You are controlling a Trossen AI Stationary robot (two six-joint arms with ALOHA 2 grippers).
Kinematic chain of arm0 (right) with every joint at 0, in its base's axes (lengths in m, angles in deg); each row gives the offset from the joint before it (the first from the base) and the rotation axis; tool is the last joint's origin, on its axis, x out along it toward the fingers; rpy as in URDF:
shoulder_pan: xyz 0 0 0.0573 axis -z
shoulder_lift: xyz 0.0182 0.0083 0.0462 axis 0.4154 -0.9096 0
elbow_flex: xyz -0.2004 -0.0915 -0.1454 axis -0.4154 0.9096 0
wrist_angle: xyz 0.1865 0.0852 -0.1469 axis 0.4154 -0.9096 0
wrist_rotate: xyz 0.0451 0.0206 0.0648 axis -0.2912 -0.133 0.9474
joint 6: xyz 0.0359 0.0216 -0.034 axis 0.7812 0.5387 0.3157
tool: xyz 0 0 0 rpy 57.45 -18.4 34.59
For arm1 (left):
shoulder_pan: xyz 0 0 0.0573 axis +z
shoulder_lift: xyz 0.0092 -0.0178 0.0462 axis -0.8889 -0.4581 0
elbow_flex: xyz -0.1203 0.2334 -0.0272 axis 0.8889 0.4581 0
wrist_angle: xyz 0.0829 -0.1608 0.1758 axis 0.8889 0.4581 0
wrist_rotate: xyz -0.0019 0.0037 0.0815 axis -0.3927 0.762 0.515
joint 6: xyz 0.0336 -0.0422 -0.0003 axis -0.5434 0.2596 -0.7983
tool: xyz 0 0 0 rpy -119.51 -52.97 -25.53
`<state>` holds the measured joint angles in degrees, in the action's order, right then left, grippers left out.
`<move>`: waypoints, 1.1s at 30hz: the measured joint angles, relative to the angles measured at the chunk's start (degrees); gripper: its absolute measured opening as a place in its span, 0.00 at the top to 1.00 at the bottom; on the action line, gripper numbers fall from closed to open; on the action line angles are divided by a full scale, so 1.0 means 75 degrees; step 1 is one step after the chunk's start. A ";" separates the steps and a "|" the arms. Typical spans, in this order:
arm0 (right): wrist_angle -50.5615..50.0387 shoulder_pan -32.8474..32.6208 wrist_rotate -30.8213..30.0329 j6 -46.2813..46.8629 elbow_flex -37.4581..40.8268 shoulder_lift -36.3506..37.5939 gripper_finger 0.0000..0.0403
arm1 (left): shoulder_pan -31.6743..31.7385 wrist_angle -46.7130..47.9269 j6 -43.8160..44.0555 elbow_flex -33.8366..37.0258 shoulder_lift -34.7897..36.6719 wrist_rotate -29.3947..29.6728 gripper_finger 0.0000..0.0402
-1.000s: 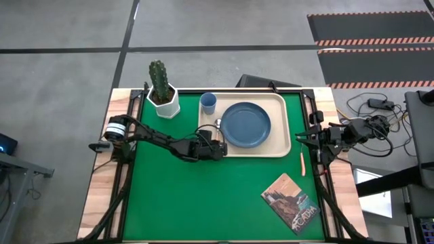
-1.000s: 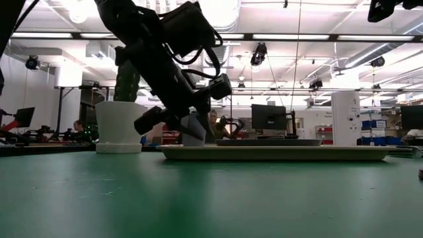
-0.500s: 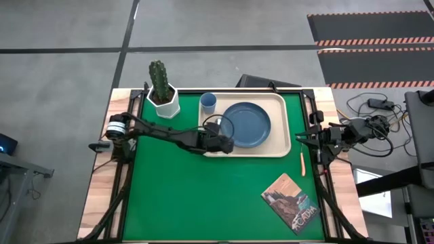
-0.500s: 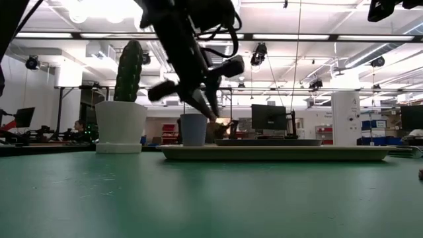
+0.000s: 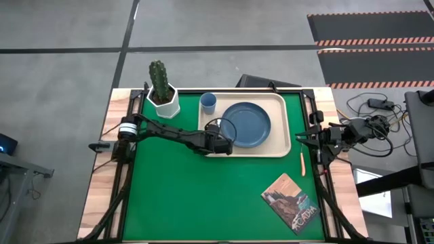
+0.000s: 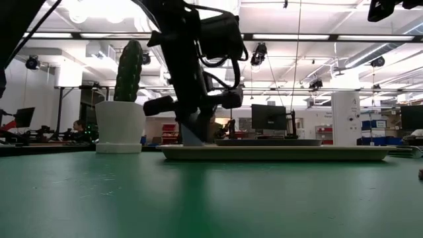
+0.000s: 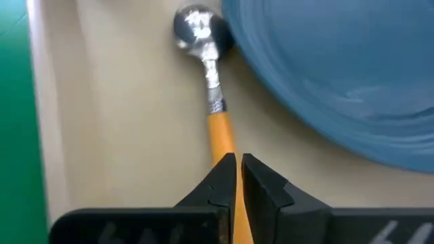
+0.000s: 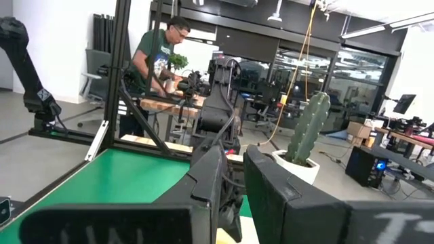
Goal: Pick and place plate/cup/fork/spoon on tray
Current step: Put the yellow spoon on the white serving tray to the left of the blue plate
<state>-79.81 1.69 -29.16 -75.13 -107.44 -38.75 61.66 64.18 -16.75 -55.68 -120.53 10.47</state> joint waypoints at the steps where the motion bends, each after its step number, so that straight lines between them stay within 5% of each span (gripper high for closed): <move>1: 0.0000 0.0000 0.0005 -0.0003 0.0000 0.0000 0.87 | 0.0000 -0.0108 -0.0050 0.0004 0.0000 0.0018 0.98; 19: -0.0003 0.0000 0.0006 -0.0006 0.0000 -0.0003 0.87 | 0.0052 -0.1622 -0.0419 0.1018 0.0003 0.0050 0.61; 26: -0.0003 0.0000 0.0006 -0.0018 0.0000 -0.0006 0.87 | 0.0047 -0.1747 -0.0387 0.1323 0.0020 0.0174 0.67; 33: -0.0003 0.0000 0.0006 -0.0064 0.0000 -0.0006 0.87 | 0.0047 -0.1679 -0.0357 0.1340 -0.0012 0.0261 0.86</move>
<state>-79.83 1.69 -29.12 -75.61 -107.44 -38.79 62.01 51.58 -19.42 -45.63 -120.62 12.43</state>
